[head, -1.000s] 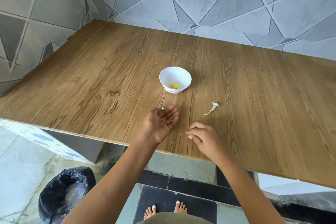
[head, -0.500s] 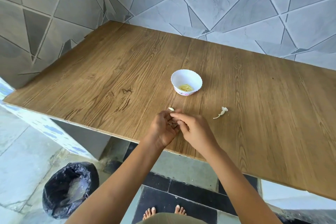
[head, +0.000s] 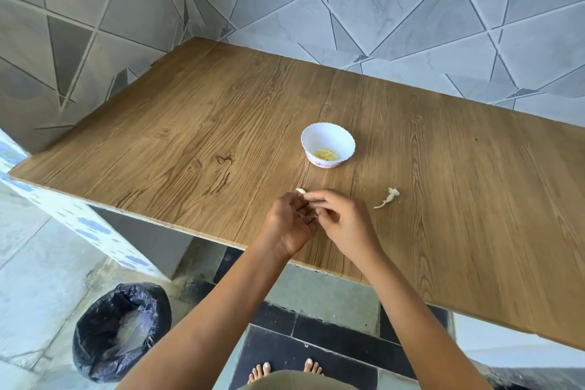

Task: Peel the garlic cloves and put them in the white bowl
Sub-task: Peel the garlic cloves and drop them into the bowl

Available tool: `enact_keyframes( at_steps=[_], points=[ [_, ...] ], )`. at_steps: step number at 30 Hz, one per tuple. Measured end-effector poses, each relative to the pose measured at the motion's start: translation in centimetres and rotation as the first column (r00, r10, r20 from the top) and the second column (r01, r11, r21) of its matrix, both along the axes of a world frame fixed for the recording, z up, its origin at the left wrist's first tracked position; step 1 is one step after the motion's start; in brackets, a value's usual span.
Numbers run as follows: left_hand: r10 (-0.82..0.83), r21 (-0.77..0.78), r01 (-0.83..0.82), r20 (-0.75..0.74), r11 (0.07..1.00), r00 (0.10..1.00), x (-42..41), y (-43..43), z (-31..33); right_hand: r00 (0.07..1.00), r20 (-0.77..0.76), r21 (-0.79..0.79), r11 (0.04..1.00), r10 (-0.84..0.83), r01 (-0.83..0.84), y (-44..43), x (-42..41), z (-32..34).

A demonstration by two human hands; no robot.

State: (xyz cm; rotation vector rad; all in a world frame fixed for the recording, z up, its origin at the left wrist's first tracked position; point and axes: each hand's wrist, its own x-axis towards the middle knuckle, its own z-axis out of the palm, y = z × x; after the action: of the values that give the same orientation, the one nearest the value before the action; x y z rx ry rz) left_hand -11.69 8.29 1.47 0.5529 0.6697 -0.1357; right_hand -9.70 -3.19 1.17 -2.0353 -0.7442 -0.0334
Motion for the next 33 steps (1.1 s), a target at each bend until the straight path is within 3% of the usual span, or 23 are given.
enact_keyframes(
  at_steps=[7,11,15,21,26,29,33],
  points=[
    [-0.045,-0.082,0.046,0.015,0.996,0.999,0.0,-0.1,0.1,0.981,-0.086,0.172,0.968,-0.173,0.186,-3.1,-0.5,0.1],
    [-0.027,-0.097,0.028,0.006,0.995,1.0,0.0,0.5,-0.4,0.971,-0.048,-0.069,0.97,-0.236,0.233,-5.4,-0.9,-1.6],
    [-0.018,-0.092,0.019,0.004,0.996,1.0,-0.1,0.8,-0.7,0.98,-0.032,-0.301,0.937,-0.195,0.176,-5.2,-1.1,-2.4],
    [-0.022,-0.082,0.022,0.006,0.996,1.0,-0.5,0.8,-0.7,0.997,-0.028,-0.431,0.901,-0.066,0.048,-3.5,0.2,-1.8],
    [-0.012,-0.065,0.012,-0.01,0.998,1.0,-0.8,1.0,-0.8,1.0,-0.026,-0.58,0.815,0.002,-0.016,-3.0,0.7,-1.9],
    [-0.011,-0.054,0.01,-0.017,0.998,1.0,-0.9,0.9,-0.8,0.997,-0.07,-0.472,0.882,-0.042,0.004,-2.8,1.1,-1.2],
    [-0.017,-0.021,0.016,-0.024,1.0,1.0,-0.9,0.3,-0.4,0.996,0.063,-0.311,0.949,0.068,-0.045,-1.9,1.5,0.6]
  ],
)
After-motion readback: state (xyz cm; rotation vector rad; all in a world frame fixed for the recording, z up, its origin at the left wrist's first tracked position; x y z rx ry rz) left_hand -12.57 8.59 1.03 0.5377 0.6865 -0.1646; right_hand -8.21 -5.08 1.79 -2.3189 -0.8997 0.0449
